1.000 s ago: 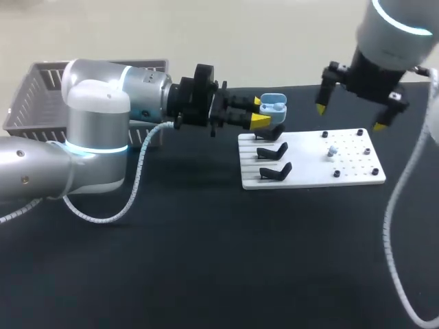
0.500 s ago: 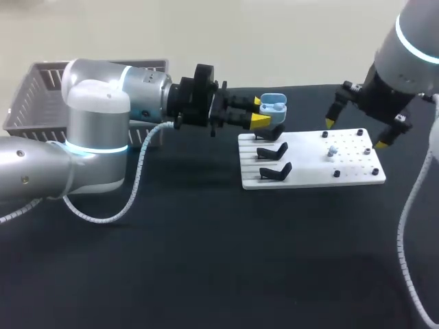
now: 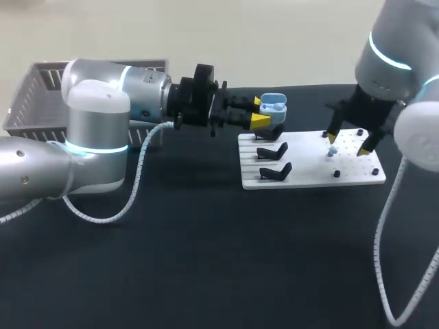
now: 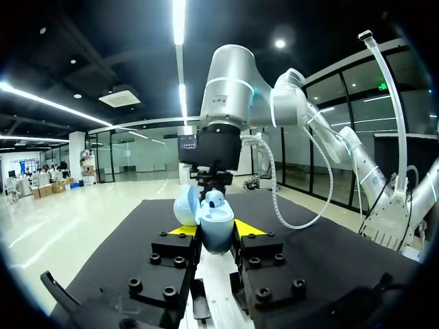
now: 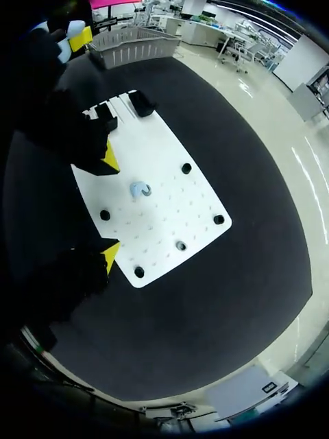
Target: Pick up each earbud case from the left stands, insert the matching earbuds, close the lid, and place the case in the box.
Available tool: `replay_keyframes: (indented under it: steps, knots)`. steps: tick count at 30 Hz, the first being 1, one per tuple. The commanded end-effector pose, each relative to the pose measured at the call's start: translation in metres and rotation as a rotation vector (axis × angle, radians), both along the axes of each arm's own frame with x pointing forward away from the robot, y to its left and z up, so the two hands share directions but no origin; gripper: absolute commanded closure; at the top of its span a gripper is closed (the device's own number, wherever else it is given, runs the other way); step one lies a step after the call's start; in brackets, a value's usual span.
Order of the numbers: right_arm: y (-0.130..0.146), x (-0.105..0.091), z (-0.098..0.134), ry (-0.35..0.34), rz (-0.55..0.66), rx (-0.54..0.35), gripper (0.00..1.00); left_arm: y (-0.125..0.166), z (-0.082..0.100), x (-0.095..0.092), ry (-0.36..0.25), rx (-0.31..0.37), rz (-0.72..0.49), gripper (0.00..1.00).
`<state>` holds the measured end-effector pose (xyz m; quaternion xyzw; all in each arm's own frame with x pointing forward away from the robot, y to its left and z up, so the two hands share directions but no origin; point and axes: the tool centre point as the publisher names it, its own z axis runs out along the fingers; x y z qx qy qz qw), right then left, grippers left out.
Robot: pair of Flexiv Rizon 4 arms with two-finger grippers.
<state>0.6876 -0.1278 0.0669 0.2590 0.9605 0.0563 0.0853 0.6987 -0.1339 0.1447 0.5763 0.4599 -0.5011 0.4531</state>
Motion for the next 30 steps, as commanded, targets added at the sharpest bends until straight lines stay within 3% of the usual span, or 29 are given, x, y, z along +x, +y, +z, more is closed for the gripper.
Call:
replay_keyframes:
  steps: [1, 7, 30]
  knots:
    - [0.008, 0.011, -0.004, 0.028, 0.021, -0.011, 0.47, 0.000, 0.000, 0.000, -0.001, 0.000, 0.002, 1.00]
    - [0.014, 0.014, -0.010, 0.037, 0.033, -0.027, 0.55, 0.000, 0.000, 0.000, -0.001, 0.000, 0.002, 1.00]
    - [0.012, 0.021, -0.028, 0.058, -0.019, -0.050, 0.60, 0.000, 0.000, 0.000, -0.001, 0.000, 0.002, 1.00]
